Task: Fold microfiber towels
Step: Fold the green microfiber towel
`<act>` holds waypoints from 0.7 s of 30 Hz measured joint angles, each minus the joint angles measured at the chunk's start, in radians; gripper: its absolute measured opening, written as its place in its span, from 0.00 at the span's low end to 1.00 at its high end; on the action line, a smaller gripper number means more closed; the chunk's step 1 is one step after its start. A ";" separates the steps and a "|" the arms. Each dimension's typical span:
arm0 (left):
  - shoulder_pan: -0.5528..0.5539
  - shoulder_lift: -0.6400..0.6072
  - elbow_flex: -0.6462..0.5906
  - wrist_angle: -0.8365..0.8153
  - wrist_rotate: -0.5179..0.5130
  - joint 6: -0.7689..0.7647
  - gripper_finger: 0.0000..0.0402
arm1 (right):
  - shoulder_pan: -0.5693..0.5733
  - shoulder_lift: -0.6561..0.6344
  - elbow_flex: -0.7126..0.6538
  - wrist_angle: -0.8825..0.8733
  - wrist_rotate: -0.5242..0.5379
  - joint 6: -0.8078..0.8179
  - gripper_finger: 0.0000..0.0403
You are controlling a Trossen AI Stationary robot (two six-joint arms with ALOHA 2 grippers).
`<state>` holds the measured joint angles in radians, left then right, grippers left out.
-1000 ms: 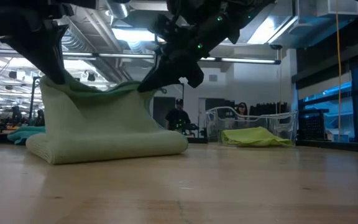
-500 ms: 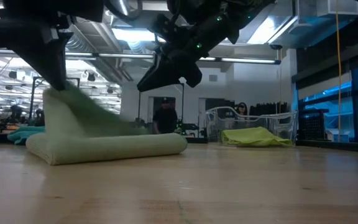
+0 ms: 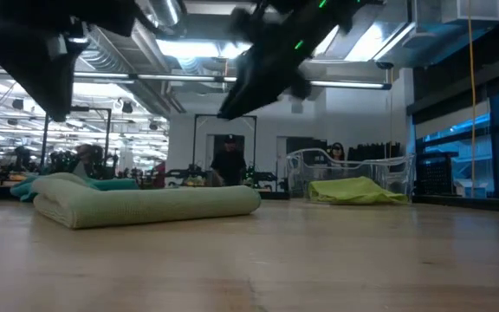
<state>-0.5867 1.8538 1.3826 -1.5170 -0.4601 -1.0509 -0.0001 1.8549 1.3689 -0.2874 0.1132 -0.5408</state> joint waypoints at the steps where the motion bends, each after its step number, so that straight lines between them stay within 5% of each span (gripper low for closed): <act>1: -0.007 0.000 0.007 0.000 0.007 -0.012 0.22 | 0.010 -0.029 0.000 -0.061 -0.015 0.017 0.34; 10: -0.064 0.000 0.034 0.156 -0.003 -0.199 0.22 | 0.056 -0.187 0.000 -0.608 -0.332 0.253 0.34; 15: -0.024 0.005 0.034 0.259 -0.087 -0.279 0.21 | 0.127 -0.225 0.000 -0.869 -0.343 0.332 0.34; 21: 0.103 0.064 0.033 0.383 -0.072 -0.118 0.21 | 0.255 -0.327 -0.023 -0.976 -0.343 0.436 0.34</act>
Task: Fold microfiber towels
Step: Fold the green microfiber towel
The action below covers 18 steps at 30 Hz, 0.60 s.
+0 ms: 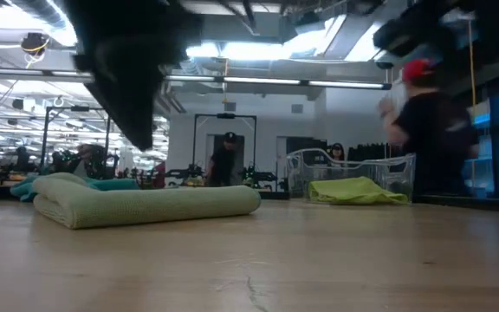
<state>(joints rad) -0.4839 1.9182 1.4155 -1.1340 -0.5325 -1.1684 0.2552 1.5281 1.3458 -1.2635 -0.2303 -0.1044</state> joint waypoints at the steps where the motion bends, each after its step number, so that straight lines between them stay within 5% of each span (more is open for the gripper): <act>1: 0.021 0.008 0.000 0.006 0.025 0.023 0.21 | 0.022 -0.029 -0.014 0.000 0.000 0.025 0.34; 11: 0.174 0.085 0.000 0.125 0.253 0.152 0.21 | 0.227 -0.411 -0.243 0.039 0.095 0.380 0.34; 18: 0.285 0.173 0.006 0.153 0.302 0.243 0.21 | 0.297 -0.590 -0.378 0.039 0.160 0.541 0.34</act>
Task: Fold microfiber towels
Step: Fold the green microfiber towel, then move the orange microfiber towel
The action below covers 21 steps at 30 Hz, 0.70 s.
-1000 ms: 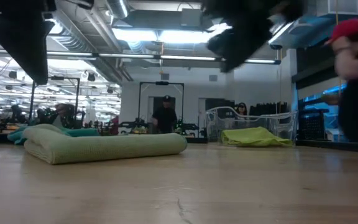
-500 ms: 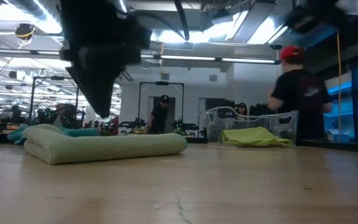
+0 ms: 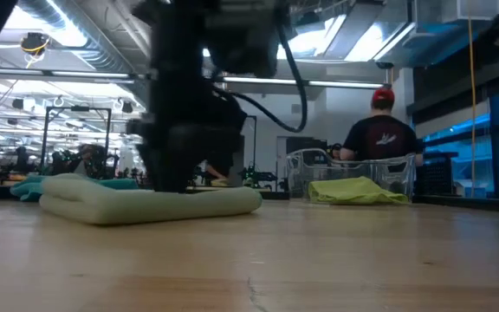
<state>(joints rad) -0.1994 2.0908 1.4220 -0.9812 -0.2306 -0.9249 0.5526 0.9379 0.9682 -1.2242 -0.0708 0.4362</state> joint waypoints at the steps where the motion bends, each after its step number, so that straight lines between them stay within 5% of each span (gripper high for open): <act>1: 0.022 0.001 0.000 0.018 0.005 0.020 0.21 | 0.003 -0.016 -0.016 0.001 0.001 0.005 0.34; 15: 0.530 0.016 0.073 0.278 0.032 0.394 0.21 | 0.005 -0.076 -0.141 0.099 0.002 0.033 0.34; 21: 0.634 -0.016 0.161 0.209 0.090 0.501 0.21 | 0.005 -0.077 -0.141 0.105 0.002 0.031 0.34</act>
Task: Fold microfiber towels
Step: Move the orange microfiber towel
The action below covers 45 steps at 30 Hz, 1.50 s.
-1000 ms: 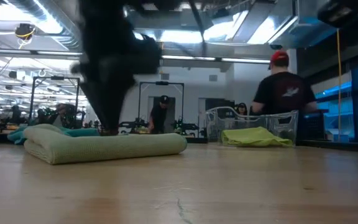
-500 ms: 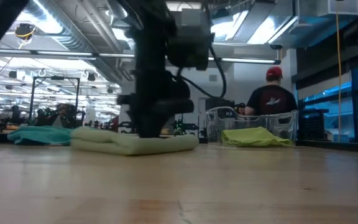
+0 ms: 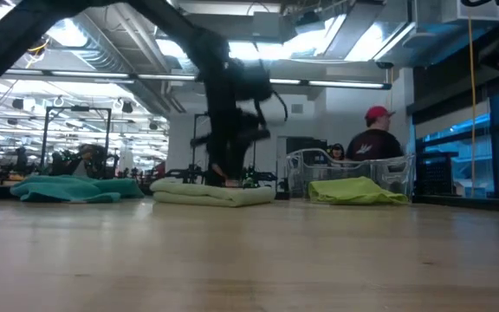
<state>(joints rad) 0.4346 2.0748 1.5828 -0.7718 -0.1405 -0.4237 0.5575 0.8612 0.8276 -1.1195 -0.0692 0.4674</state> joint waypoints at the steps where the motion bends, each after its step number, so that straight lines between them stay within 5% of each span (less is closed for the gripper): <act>1: 0.008 -0.015 0.025 -0.020 -0.010 0.023 0.21 | 0.000 0.000 0.000 0.005 0.000 0.000 0.34; 9: -0.048 -0.176 0.251 -0.507 -0.086 0.034 0.21 | 0.000 0.000 0.000 0.029 -0.001 -0.001 0.34; 15: -0.200 -0.318 0.180 -0.818 -0.046 -0.197 0.21 | 0.000 0.000 0.000 0.031 -0.001 -0.027 0.34; 23: -0.596 -0.473 -0.206 -0.770 0.226 -0.588 0.21 | 0.000 0.000 0.000 0.034 0.023 -0.080 0.34; 28: -0.898 -0.459 -0.396 -0.683 0.490 -0.928 0.21 | 0.000 0.000 0.000 0.038 0.072 -0.081 0.34; 33: -1.091 -0.419 -0.548 -0.322 0.490 -1.226 0.21 | 0.000 0.002 0.000 0.053 0.098 -0.082 0.34; 39: -1.094 -0.262 -0.629 -0.013 0.505 -1.322 0.19 | 0.000 0.002 0.000 0.079 0.102 -0.079 0.34; 43: -0.985 -0.159 -0.554 0.040 0.619 -1.182 0.16 | 0.000 0.002 0.000 0.084 0.103 -0.079 0.34; 45: -0.916 -0.127 -0.486 0.047 0.593 -1.074 0.15 | 0.000 0.003 0.000 0.085 0.104 -0.079 0.34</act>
<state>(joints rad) -0.4810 1.9477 1.0971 -0.7245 0.4530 -1.4978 0.5575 0.8646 0.8276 -1.0343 0.0345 0.3882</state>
